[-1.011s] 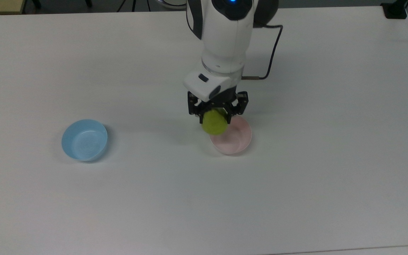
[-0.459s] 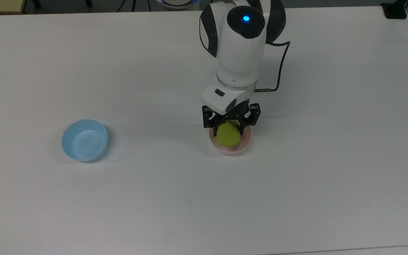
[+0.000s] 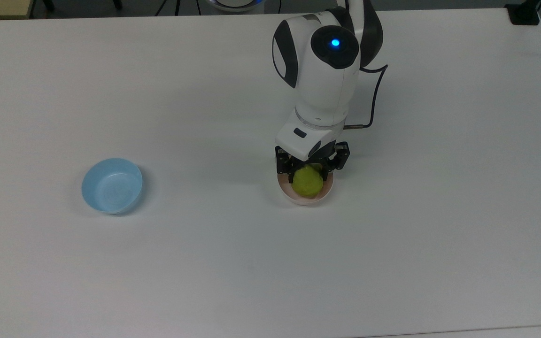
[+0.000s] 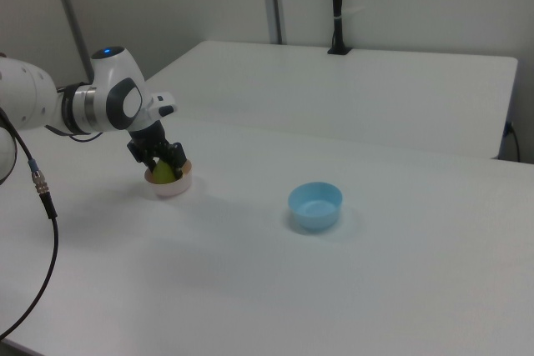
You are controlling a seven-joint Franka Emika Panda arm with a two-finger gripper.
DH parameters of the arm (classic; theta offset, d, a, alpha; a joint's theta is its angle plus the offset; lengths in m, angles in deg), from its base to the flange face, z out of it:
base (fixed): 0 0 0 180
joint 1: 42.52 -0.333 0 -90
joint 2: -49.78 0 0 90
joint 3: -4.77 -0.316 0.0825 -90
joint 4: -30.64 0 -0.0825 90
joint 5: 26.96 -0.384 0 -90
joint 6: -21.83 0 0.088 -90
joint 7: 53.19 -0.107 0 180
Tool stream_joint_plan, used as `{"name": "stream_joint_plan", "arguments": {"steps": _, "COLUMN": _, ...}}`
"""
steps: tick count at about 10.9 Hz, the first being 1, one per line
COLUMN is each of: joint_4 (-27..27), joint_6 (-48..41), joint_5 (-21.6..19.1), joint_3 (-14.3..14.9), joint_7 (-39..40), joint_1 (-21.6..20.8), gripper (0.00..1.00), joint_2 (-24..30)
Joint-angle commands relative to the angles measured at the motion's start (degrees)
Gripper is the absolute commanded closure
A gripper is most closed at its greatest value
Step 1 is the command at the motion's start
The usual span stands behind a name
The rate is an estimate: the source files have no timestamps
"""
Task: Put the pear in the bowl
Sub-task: 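Open the gripper to release the pear into the pink bowl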
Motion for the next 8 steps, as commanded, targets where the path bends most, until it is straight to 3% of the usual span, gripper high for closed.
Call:
{"name": "stream_joint_plan", "arguments": {"steps": 1, "joint_4": 1.13, "joint_6": 0.98, "joint_5": 0.73, "joint_3": 0.27, "joint_7": -0.58, "joint_1": -0.47, "gripper": 0.14, "joint_2": -0.02}}
{"name": "stream_joint_plan", "arguments": {"steps": 2, "joint_4": 1.13, "joint_6": 0.90, "joint_5": 0.65, "joint_3": 0.27, "joint_7": -0.58, "joint_1": -0.47, "gripper": 0.07, "joint_2": 0.24}}
{"name": "stream_joint_plan", "arguments": {"steps": 6, "joint_4": 1.05, "joint_6": -1.11, "joint_5": 0.12, "joint_3": 0.71, "joint_7": -0.40, "joint_1": 0.23, "gripper": 0.01, "joint_2": 5.76}}
{"name": "stream_joint_plan", "arguments": {"steps": 8, "joint_4": 1.05, "joint_6": -8.04, "joint_5": 0.03, "joint_3": 1.06, "joint_7": 0.12, "joint_1": 1.37, "gripper": 0.00, "joint_2": 9.98}}
